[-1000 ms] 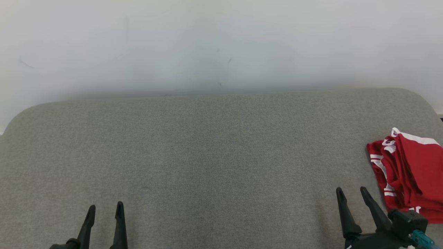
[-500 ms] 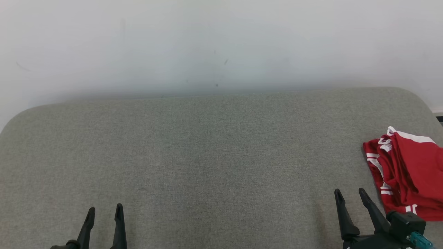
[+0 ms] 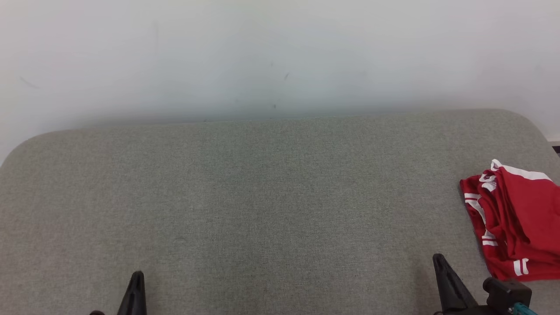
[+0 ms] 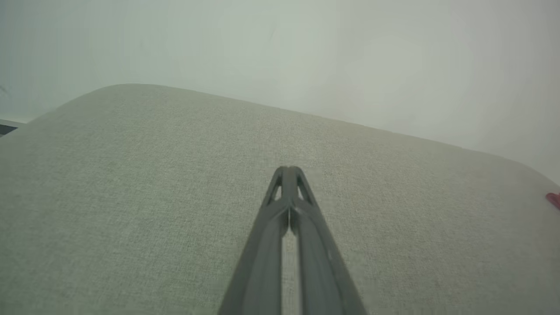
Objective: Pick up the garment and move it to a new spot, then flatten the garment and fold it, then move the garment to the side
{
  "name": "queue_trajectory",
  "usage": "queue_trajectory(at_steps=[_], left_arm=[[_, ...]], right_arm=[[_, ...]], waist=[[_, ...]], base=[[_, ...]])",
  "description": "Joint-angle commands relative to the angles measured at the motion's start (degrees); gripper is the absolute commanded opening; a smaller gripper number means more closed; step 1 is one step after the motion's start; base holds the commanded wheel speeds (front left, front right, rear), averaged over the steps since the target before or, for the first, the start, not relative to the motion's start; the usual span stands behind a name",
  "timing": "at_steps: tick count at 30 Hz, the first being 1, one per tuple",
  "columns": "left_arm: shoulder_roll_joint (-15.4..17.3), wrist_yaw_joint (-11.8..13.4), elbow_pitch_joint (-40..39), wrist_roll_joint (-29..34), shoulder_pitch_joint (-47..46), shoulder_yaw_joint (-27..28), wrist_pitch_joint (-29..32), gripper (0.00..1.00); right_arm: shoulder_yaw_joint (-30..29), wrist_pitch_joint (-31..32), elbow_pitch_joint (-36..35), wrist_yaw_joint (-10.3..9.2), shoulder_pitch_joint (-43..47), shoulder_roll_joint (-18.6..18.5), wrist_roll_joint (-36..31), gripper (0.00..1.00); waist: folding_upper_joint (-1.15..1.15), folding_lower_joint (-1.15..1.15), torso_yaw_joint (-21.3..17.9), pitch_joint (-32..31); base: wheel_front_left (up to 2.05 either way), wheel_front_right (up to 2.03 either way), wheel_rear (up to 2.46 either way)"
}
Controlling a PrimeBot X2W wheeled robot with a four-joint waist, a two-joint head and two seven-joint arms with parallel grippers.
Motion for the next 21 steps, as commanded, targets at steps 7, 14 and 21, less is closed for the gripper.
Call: queue_trajectory(at_steps=[7, 14, 21], left_arm=[[0.1, -0.2, 0.2, -7.7, -1.5, 0.7, 2.4, 0.0], [0.1, -0.5, 0.4, -14.8, -2.2, 0.9, 4.1, 0.0], [0.1, -0.7, 0.6, -22.2, -3.1, 1.2, 6.1, 0.0]], right_arm=[[-1.3, 1.7, -0.8, 0.0, -1.0, 0.6, 7.1, 0.0], [-2.4, 3.2, -1.2, 0.0, -1.4, 1.2, 13.5, 0.0], [-3.5, 4.8, -1.6, 0.0, -2.0, 1.9, 20.3, 0.0]], waist=[[0.0, 0.0, 0.0, 0.0], [0.0, 0.0, -0.1, 0.0], [0.0, 0.0, -0.1, 0.0]], base=[[0.0, 0.0, 0.0], [0.0, 0.0, 0.0], [0.0, 0.0, 0.0]])
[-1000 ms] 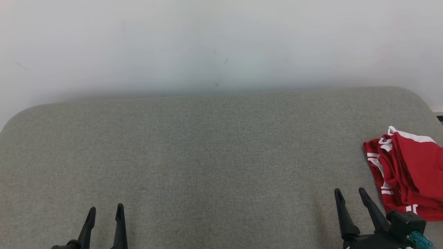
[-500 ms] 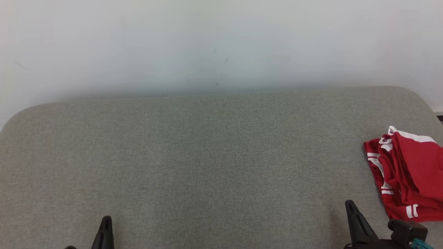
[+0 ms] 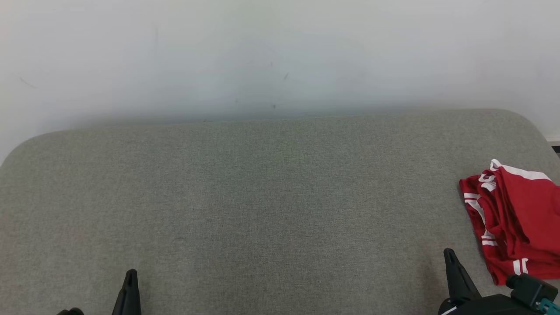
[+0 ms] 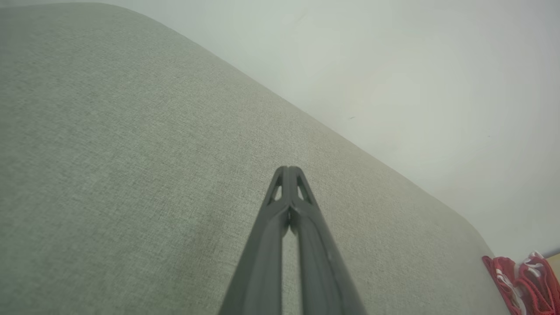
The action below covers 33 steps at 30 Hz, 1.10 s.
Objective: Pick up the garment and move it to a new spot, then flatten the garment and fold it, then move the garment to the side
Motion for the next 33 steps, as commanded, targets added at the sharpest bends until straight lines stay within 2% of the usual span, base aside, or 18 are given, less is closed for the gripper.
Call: queue_trajectory(at_steps=[1, 17, 33], left_arm=[[0.2, -0.2, -0.7, -1.9, -1.7, 0.4, 0.4, 0.0], [0.3, -0.6, 0.0, -14.7, -3.3, 1.0, 3.8, 0.0], [0.3, -1.0, 0.5, -24.9, -4.6, 1.5, 6.6, 0.0]], right_arm=[[-0.6, 0.4, -1.0, 0.0, -1.6, 0.1, 1.7, 0.0], [-2.5, 3.1, -1.6, 0.01, -2.4, 1.2, 13.4, 0.0], [-4.1, 5.4, -2.1, 0.01, -3.1, 2.1, 22.7, 0.0]], waist=[[0.0, 0.0, 0.0, 0.0], [0.0, 0.0, -0.1, 0.0], [0.0, 0.0, -0.1, 0.0]], base=[[0.0, 0.0, 0.0], [0.0, 0.0, 0.0], [0.0, 0.0, 0.0]])
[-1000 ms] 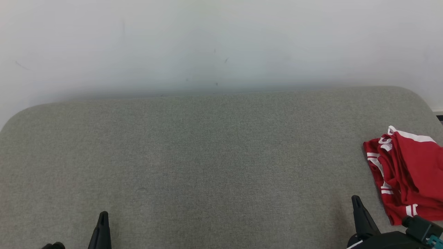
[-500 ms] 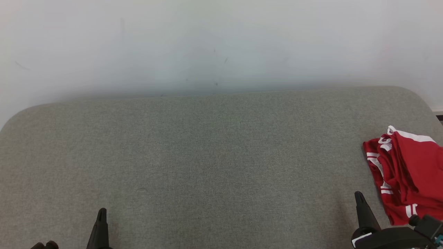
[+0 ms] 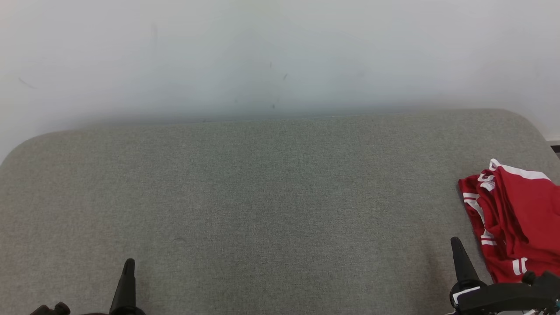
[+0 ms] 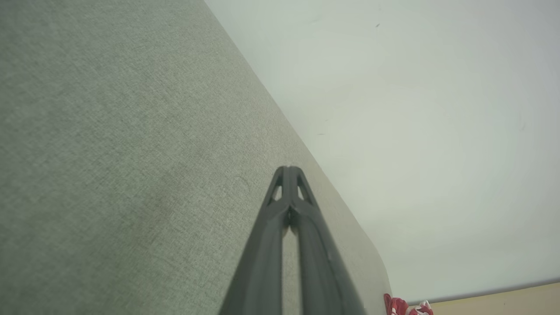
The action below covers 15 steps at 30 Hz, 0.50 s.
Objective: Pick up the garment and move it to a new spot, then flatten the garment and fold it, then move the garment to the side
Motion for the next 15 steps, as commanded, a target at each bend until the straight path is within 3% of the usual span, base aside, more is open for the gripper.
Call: queue_trajectory(at_steps=[1, 15], left_arm=[[0.3, -0.5, -0.4, -1.9, -1.5, 0.3, 0.4, 0.0], [0.3, -0.7, 0.0, -10.1, -2.6, 0.7, 2.7, 0.0]], right_arm=[[-0.4, 0.3, -0.7, 0.02, -1.1, 0.1, 1.5, 0.0], [-1.7, 2.1, -1.1, 0.03, -1.7, 0.8, 9.0, 0.0]], waist=[[0.0, 0.0, 0.0, 0.0], [0.0, 0.0, -0.1, 0.0]], base=[[0.0, 0.0, 0.0], [0.0, 0.0, 0.0]])
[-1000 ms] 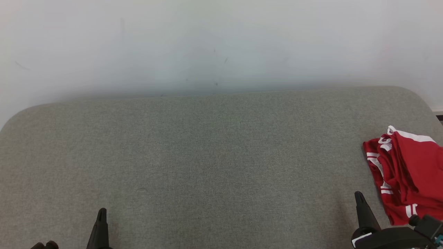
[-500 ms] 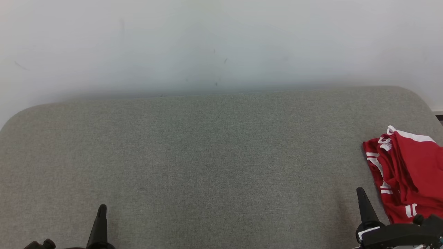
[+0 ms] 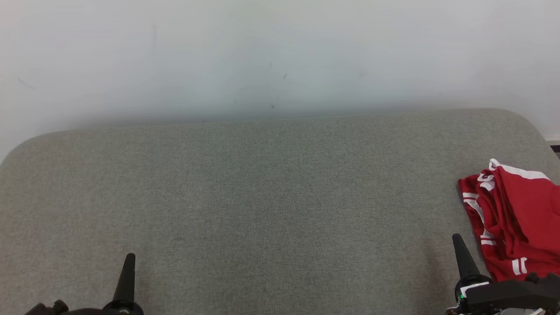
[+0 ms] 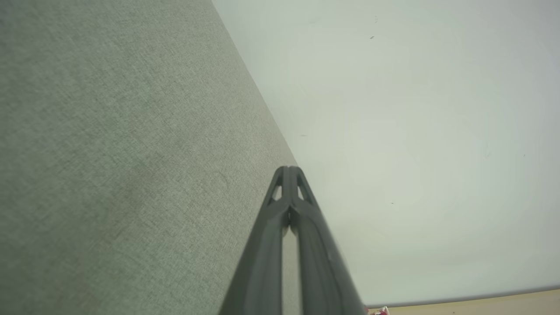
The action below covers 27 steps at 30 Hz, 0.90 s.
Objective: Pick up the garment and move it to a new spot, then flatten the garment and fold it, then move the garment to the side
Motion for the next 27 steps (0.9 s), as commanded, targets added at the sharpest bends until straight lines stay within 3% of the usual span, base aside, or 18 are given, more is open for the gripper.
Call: queue_trajectory(at_steps=[1, 27], left_arm=[[0.3, -0.3, -0.3, -1.6, -1.4, 0.3, 0.5, 0.0], [0.4, -0.6, 0.4, -13.9, -2.8, 0.9, 3.9, 0.0]], right_arm=[[-0.4, 0.4, -0.7, 0.03, -1.1, 0.1, 1.6, 0.0], [-2.3, 3.1, -1.2, 0.03, -1.9, 1.3, 12.8, 0.0]], waist=[[0.0, 0.0, 0.0, 0.0], [0.0, 0.0, -0.1, 0.0]], base=[[0.0, 0.0, 0.0], [0.0, 0.0, 0.0]])
